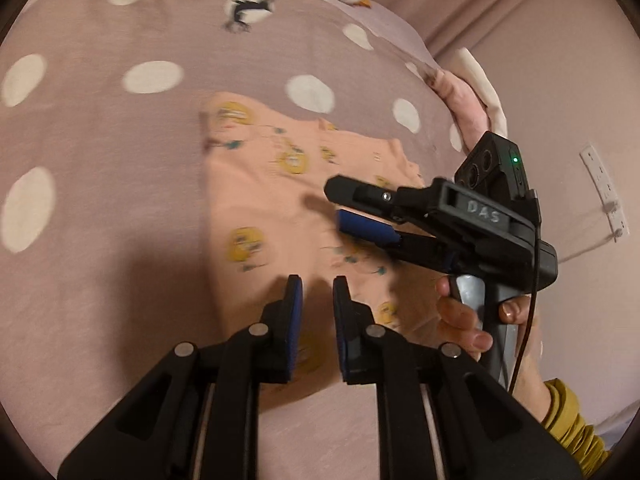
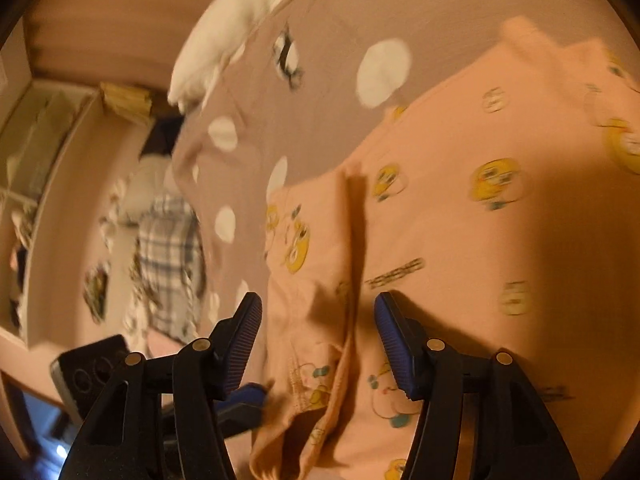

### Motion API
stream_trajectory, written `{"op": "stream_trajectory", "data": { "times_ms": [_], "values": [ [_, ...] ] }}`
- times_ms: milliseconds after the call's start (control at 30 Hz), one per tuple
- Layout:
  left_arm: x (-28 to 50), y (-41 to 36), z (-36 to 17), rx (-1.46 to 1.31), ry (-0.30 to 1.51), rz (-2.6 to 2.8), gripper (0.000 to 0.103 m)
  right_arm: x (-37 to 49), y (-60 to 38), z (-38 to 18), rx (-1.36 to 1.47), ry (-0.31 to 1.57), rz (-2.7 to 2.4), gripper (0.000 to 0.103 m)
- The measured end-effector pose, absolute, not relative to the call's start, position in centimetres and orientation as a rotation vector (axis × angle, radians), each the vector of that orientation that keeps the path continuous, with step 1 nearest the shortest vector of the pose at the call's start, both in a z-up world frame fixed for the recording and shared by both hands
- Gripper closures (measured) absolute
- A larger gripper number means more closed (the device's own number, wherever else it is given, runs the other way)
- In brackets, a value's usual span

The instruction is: Fold small clothes

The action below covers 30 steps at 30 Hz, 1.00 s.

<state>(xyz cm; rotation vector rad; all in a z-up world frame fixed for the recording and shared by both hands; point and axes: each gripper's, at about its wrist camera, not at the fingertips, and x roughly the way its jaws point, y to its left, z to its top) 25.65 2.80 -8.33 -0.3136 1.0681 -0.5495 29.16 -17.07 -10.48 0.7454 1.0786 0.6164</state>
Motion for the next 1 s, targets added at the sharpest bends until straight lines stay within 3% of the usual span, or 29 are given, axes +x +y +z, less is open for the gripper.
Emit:
{"op": "stream_trajectory", "data": {
  "times_ms": [200,267,333,433,600,700,1000],
  "values": [
    [25.2,5.8,-8.9,-0.371,1.07,-0.502,0.087,29.1,-15.4,-10.5,0.637,1.131,0.619,0.043],
    [25.2,6.4,-9.2,-0.394,1.077,-0.494,0.087,29.1,-15.1,-10.3,0.627,1.13,0.616,0.049],
    [24.8,7.0,-9.5,-0.411,1.081,-0.487,0.087,29.2,-14.8,-10.2,0.622,1.117,0.621,0.075],
    [24.7,7.3,-9.5,-0.421,1.083,-0.478,0.087,28.9,-13.4,-9.7,0.529,1.085,0.601,0.091],
    [24.5,7.7,-9.0,-0.433,1.079,-0.471,0.086,28.3,-14.2,-7.5,0.51,0.989,0.569,0.095],
    [24.5,7.3,-8.8,-0.435,1.076,-0.477,0.08,27.8,-16.5,-5.5,0.499,0.922,0.531,0.095],
    [25.1,3.0,-8.9,-0.397,1.089,-0.543,0.079,26.3,-24.5,-2.2,0.437,0.817,0.349,0.095]
  ]
}}
